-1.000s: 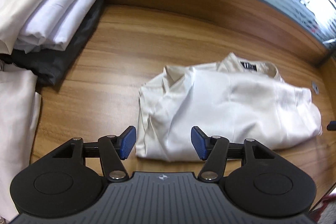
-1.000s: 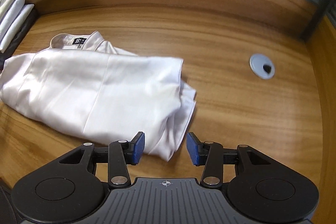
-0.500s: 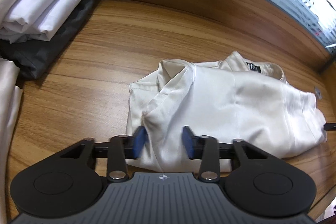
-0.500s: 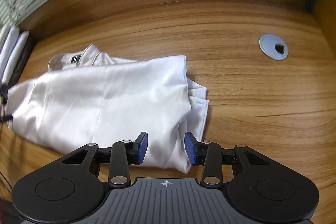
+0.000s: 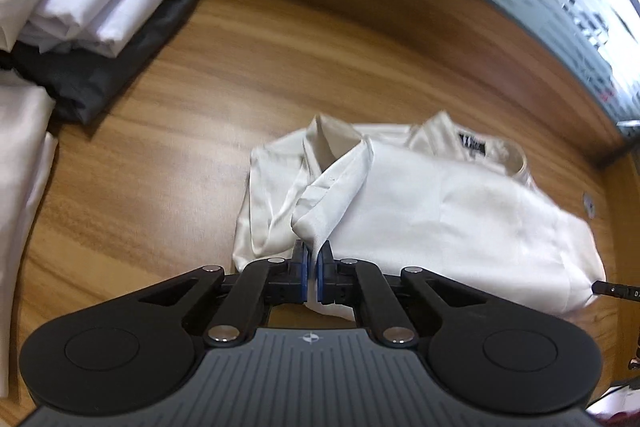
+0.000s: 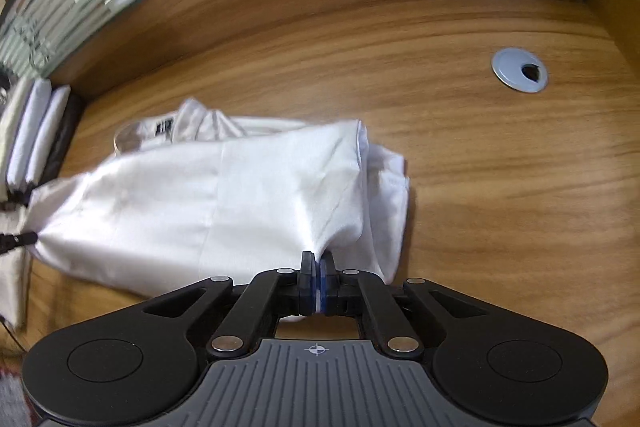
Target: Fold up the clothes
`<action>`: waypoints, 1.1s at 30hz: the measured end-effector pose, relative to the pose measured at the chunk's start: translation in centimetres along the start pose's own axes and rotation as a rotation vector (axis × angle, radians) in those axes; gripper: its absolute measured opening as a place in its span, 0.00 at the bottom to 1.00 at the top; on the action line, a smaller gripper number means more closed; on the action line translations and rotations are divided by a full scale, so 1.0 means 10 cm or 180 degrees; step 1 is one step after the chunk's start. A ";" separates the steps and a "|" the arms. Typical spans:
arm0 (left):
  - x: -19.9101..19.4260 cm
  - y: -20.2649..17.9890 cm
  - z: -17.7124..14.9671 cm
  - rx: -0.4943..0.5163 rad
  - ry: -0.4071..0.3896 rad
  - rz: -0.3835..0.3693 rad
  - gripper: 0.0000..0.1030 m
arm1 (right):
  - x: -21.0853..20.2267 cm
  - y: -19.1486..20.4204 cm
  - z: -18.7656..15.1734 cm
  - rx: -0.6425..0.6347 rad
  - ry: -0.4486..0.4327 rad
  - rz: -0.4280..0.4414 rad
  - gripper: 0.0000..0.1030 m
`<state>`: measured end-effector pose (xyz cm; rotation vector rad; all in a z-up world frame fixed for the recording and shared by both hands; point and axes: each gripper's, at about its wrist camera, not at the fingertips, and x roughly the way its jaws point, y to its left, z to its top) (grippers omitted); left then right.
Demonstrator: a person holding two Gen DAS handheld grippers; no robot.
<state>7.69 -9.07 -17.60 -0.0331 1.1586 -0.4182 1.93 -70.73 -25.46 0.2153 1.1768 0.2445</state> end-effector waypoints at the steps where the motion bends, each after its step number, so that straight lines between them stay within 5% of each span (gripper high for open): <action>1: 0.05 0.00 -0.03 -0.0028 0.0000 0.0038 0.07 | 0.03 0.02 -0.04 -0.0054 0.0036 -0.0056 0.04; 3: 0.10 0.03 -0.07 -0.0098 -0.0055 0.0047 0.09 | 0.12 0.03 -0.10 -0.0090 0.0093 -0.0145 0.05; 7: -0.05 0.08 -0.09 -0.0033 -0.0337 0.0001 0.35 | 0.09 0.11 -0.09 -0.0300 0.0054 -0.0252 0.11; 11: -0.21 0.15 0.03 -0.0110 -0.0536 -0.0081 0.44 | -0.08 0.10 0.01 -0.0361 -0.0082 -0.0280 0.23; 18: 0.01 0.17 0.32 -0.0531 -0.0482 -0.0244 0.46 | -0.17 -0.01 0.31 -0.0061 -0.0296 -0.0230 0.30; 27: 0.44 0.09 0.59 -0.0953 -0.0254 -0.0309 0.46 | 0.19 -0.16 0.69 0.0389 -0.0317 0.0005 0.31; 30: 0.54 0.12 0.60 -0.1097 -0.0197 -0.0320 0.43 | 0.37 -0.23 0.75 0.0514 -0.0265 0.0033 0.31; 31: 0.56 0.13 0.61 -0.1112 -0.0194 -0.0315 0.34 | 0.42 -0.25 0.77 0.0564 -0.0245 0.0063 0.30; 32: 0.57 0.14 0.62 -0.1129 -0.0193 -0.0316 0.14 | 0.45 -0.27 0.77 0.0610 -0.0223 0.0100 0.28; 33: 0.57 0.16 0.62 -0.1168 -0.0222 -0.0332 0.06 | 0.45 -0.28 0.77 0.0644 -0.0232 0.0117 0.16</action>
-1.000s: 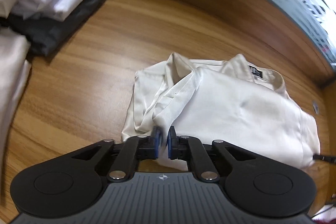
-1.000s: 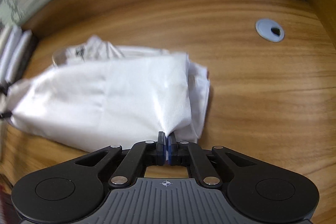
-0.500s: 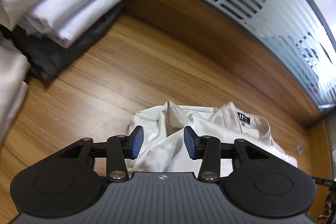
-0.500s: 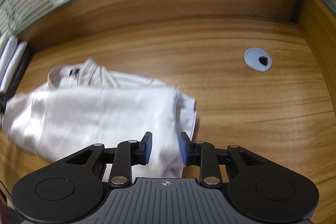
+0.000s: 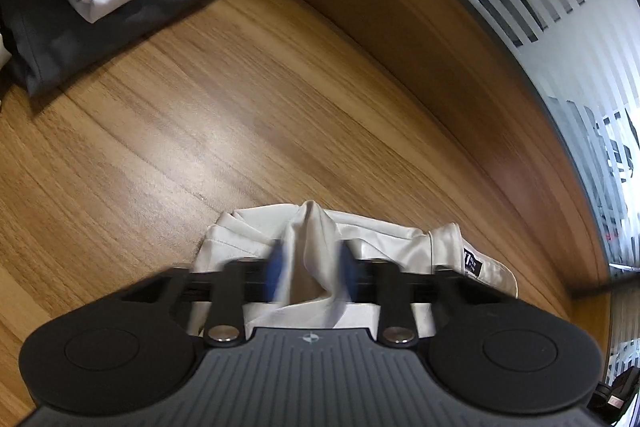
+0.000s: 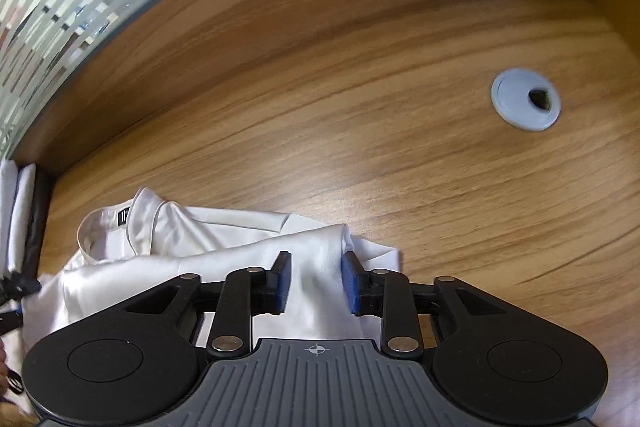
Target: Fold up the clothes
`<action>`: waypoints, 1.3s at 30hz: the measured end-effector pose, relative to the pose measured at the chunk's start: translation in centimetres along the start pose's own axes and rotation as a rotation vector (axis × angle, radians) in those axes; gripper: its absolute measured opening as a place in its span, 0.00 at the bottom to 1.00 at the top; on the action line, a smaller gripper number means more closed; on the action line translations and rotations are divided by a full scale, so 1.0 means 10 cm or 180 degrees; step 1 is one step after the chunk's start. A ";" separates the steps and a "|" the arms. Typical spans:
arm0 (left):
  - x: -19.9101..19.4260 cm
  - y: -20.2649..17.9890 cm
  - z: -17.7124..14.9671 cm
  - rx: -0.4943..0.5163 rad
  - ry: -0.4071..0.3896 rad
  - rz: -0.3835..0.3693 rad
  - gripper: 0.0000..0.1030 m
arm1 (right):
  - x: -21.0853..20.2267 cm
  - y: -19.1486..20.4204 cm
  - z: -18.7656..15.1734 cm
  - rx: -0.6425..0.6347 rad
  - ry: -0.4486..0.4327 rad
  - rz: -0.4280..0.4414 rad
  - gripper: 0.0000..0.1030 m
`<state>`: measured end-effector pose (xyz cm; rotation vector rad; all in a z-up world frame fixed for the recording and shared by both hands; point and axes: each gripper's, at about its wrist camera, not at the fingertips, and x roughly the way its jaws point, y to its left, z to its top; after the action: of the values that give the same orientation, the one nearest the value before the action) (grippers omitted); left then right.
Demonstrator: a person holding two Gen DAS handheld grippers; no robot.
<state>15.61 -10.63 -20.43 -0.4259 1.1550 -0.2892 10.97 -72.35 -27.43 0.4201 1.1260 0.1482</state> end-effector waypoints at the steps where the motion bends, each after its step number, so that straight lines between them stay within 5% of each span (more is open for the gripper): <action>1: -0.03 0.02 0.02 -0.0073 -0.0081 -0.0034 0.02 | -0.01 0.00 0.00 0.0031 -0.0017 0.0011 0.05; 6: -0.16 0.13 0.10 -0.0404 -0.0373 -0.0164 0.02 | -0.14 0.05 0.01 -0.0007 -0.0149 -0.0054 0.03; 10: 0.01 0.06 0.10 -0.0199 -0.0340 -0.0031 0.03 | -0.13 0.14 -0.01 -0.0192 -0.0178 -0.0219 0.03; 12: 0.12 0.04 0.11 -0.0106 -0.0349 0.0023 0.09 | -0.02 0.19 -0.01 -0.0298 -0.0122 -0.0338 0.03; 14: 0.17 0.07 0.16 -0.0077 -0.0301 0.0001 0.33 | 0.05 0.23 -0.02 -0.0479 -0.0092 -0.0460 0.05; 19: -0.10 -0.01 0.23 0.0339 -0.0410 0.0032 0.42 | -0.02 0.38 -0.02 -0.0982 -0.0164 -0.0663 0.19; 23: -0.43 -0.20 0.11 0.0952 -0.0530 0.0144 0.43 | -0.24 0.48 -0.03 -0.1205 -0.0310 -0.0692 0.30; 30: -0.54 -0.40 -0.48 0.1751 -0.0339 0.0104 0.43 | -0.47 0.66 -0.31 -0.1379 -0.0396 -0.0408 0.30; 39: -0.12 -0.17 -0.92 0.1737 -0.0011 0.0476 0.43 | -0.18 0.70 -0.77 -0.1507 -0.0165 -0.0555 0.30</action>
<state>6.67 -13.27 -21.77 0.1386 1.0472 -0.4552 3.92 -64.60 -25.87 -0.0949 1.0321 0.2419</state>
